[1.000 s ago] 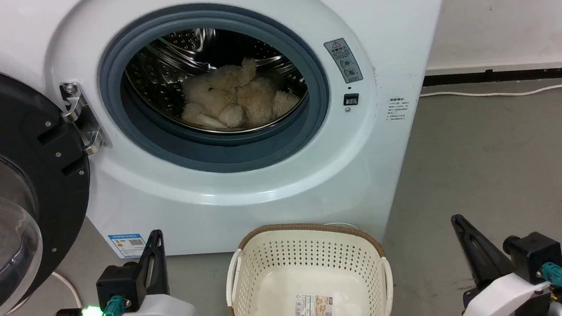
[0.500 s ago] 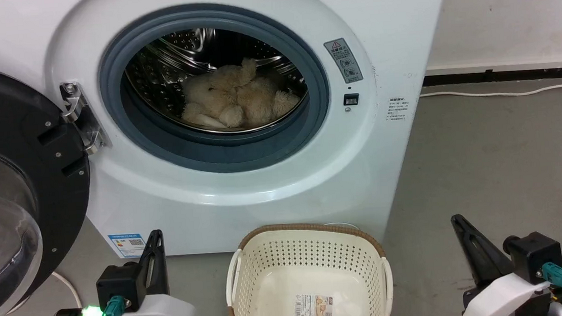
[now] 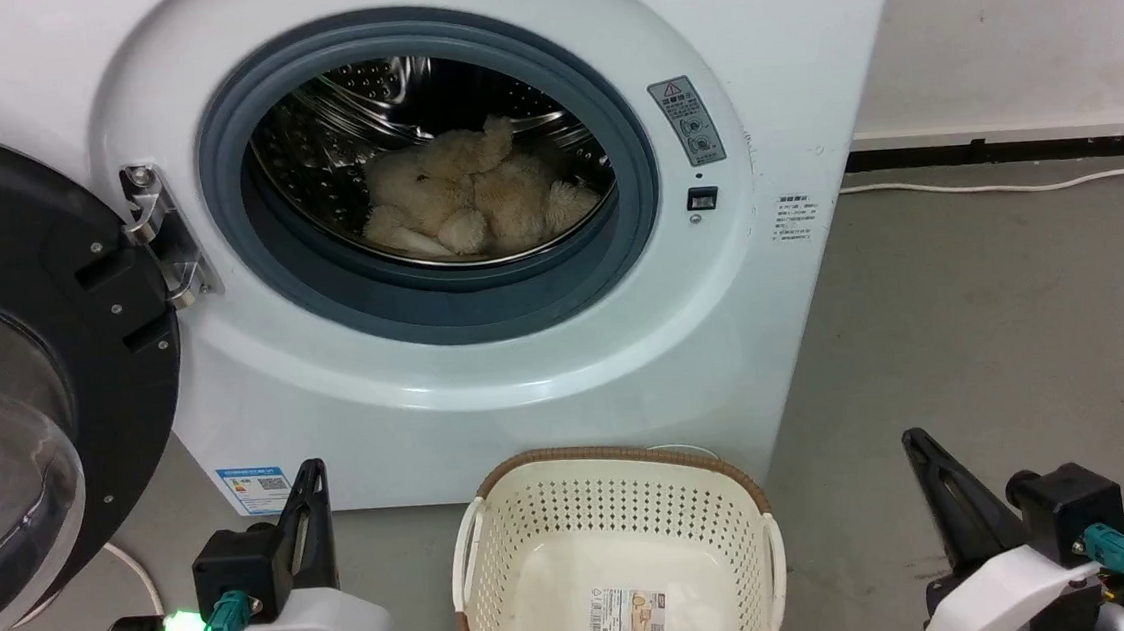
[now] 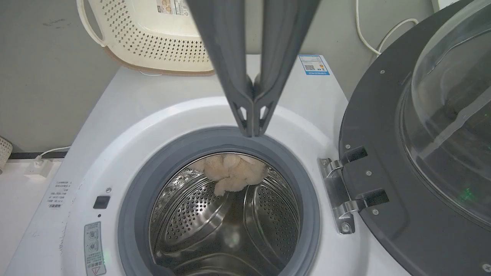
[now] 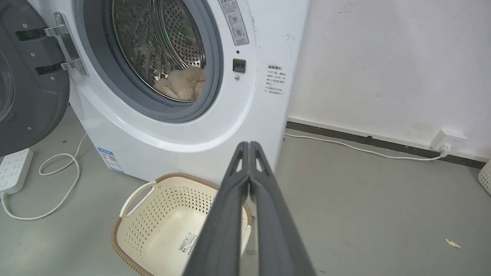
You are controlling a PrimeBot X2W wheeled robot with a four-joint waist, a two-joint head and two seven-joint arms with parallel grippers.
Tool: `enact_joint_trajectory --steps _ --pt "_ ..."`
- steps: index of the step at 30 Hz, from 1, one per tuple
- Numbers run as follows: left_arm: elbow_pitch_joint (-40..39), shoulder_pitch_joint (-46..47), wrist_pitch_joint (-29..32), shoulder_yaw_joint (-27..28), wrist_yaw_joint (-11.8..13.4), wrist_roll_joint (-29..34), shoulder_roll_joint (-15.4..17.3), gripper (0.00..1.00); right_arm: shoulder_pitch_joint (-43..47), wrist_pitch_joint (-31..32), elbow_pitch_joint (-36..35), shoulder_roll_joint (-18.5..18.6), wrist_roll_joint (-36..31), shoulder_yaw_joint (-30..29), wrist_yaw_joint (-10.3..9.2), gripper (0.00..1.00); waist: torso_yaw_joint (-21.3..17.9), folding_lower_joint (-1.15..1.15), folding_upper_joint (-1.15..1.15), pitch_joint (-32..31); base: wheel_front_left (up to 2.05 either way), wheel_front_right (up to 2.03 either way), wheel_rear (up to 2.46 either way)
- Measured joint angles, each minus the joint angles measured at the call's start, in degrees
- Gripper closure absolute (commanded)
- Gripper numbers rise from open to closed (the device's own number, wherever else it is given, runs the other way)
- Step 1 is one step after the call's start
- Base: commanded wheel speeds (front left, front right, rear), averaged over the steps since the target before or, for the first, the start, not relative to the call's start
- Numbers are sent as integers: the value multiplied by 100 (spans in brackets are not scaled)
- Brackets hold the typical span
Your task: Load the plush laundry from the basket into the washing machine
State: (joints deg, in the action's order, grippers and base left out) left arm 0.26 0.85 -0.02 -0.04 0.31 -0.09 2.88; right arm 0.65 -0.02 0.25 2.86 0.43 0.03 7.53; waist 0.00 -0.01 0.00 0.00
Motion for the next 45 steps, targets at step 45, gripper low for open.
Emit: enact_joint_trajectory --steps 45 --pt "0 -1 0 0 0 0 -1 100 0 0 0 0 0 0 0 100 0 1 0 0 0 0 0"
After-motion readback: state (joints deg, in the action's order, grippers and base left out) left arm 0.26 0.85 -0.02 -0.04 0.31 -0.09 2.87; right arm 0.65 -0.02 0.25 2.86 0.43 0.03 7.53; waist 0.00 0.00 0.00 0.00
